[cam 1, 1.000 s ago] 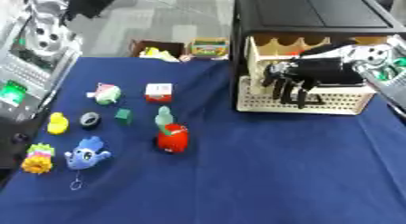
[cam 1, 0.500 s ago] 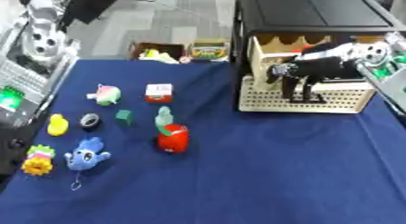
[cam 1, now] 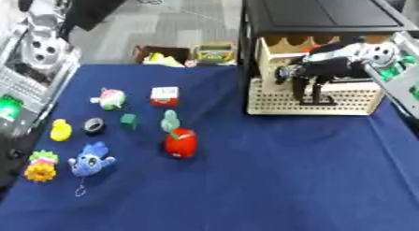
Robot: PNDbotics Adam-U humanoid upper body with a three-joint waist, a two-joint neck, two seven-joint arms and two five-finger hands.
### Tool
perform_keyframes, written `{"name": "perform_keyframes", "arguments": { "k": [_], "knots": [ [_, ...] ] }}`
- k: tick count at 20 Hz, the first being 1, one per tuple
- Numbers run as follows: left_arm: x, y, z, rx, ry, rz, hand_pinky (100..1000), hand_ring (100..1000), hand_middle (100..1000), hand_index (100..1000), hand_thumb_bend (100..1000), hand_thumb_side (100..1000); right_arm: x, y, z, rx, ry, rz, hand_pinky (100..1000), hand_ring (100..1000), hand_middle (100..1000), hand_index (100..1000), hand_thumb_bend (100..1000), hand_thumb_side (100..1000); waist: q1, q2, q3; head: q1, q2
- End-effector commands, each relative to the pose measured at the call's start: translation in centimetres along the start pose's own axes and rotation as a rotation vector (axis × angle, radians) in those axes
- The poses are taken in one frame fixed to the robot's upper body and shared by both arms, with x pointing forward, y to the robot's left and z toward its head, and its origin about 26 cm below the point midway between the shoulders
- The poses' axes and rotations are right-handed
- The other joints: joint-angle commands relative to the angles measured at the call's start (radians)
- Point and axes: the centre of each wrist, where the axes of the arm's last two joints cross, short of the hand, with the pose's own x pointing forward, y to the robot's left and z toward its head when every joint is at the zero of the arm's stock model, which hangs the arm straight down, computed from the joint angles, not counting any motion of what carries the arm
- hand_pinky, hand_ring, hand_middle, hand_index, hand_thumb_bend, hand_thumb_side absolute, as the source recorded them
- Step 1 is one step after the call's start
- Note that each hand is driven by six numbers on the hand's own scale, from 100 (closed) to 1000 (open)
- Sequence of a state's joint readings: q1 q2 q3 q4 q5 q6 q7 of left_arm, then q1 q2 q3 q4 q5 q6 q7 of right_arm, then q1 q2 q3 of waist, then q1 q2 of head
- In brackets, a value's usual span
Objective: Pick up objects from table and place into drawer.
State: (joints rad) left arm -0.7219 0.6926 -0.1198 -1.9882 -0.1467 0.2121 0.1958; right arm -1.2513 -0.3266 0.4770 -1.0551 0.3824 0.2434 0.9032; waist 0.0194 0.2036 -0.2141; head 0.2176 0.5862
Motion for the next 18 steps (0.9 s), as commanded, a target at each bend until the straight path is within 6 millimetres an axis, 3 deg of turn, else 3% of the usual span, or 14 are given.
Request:
{"name": "perform_keyframes", "arguments": {
  "k": [1, 9, 18],
  "knots": [
    [0.5, 0.7, -0.3, 0.013, -0.021, -0.012, 409, 688, 671, 904, 100, 723, 1.6, -1.4, 0.9, -0.021, -0.049, 0.006, 543, 729, 828, 906, 100, 1000, -0.002, -0.016, 0.003, -0.003, -0.015],
    [0.4, 0.6, -0.2, 0.009, -0.014, -0.012, 410, 689, 671, 904, 100, 726, 3.3, -1.5, 1.2, -0.001, -0.105, -0.007, 538, 723, 826, 905, 100, 1000, -0.006, -0.014, 0.001, -0.001, -0.016],
    [0.3, 0.6, -0.2, 0.007, -0.009, -0.007, 410, 679, 670, 903, 100, 729, 3.1, -1.5, 0.9, -0.009, -0.062, -0.005, 545, 729, 829, 905, 100, 1000, -0.008, -0.014, 0.003, -0.001, -0.022]
  ]
}}
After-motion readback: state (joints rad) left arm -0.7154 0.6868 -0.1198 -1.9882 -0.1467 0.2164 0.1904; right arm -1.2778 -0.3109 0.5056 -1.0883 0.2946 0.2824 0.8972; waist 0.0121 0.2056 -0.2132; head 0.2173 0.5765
